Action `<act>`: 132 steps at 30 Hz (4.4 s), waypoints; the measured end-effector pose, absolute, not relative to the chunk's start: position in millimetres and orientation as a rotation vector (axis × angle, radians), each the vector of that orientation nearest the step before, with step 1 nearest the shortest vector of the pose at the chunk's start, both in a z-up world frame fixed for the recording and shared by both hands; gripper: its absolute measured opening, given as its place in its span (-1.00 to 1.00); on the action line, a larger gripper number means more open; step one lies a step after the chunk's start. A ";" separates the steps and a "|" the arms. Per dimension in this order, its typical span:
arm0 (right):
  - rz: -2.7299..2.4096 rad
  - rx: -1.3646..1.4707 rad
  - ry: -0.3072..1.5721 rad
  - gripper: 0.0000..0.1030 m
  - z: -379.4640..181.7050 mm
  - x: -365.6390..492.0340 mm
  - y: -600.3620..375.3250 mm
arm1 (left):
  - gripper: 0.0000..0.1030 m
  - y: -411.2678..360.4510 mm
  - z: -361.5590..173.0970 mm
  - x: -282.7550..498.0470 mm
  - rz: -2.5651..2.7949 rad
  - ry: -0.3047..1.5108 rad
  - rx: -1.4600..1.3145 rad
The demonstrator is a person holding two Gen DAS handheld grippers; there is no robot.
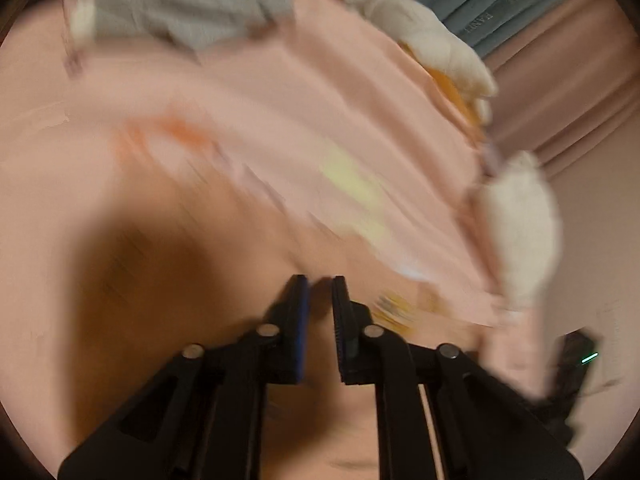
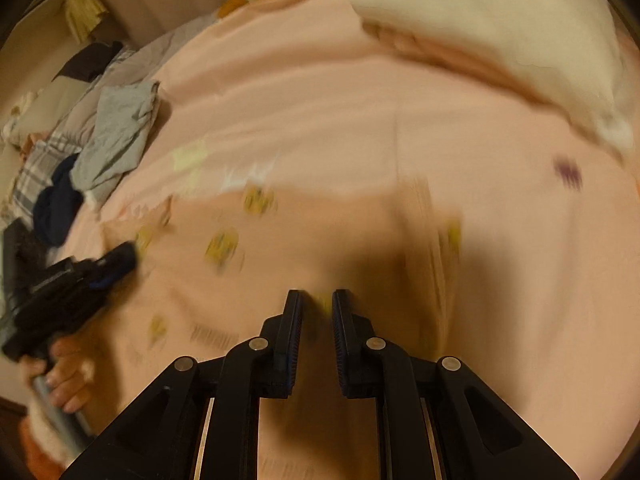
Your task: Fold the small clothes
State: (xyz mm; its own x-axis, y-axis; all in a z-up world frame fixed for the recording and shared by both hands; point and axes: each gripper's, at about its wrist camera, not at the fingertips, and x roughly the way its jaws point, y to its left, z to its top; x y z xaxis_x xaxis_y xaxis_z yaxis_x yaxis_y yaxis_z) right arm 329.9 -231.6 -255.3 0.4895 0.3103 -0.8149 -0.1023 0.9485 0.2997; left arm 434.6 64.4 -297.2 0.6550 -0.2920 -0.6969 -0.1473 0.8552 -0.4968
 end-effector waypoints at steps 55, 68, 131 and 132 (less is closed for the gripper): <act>0.124 0.204 1.103 -0.38 -257.6 226.6 -304.3 | -0.59 176.5 -303.8 402.5 -0.177 0.912 -0.914; 0.130 0.112 1.086 -0.29 -258.5 225.1 -293.5 | -0.99 155.4 -305.7 409.5 -0.054 0.857 -0.768; 0.240 0.701 0.988 -0.74 -290.2 87.0 -255.5 | -0.70 94.3 -312.2 144.4 -0.167 0.986 -0.782; 0.243 0.723 0.989 -0.74 -290.7 81.5 -258.9 | -0.69 97.3 -314.1 136.8 -0.163 0.967 -0.780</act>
State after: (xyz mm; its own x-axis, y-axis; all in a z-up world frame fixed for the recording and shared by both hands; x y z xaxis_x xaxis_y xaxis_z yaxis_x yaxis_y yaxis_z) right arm 81.5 -258.9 -290.7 0.5453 0.4980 -0.6743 0.1285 0.7453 0.6543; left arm 136.8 97.3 -314.1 0.5787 -0.4535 -0.6778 -0.2069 0.7223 -0.6599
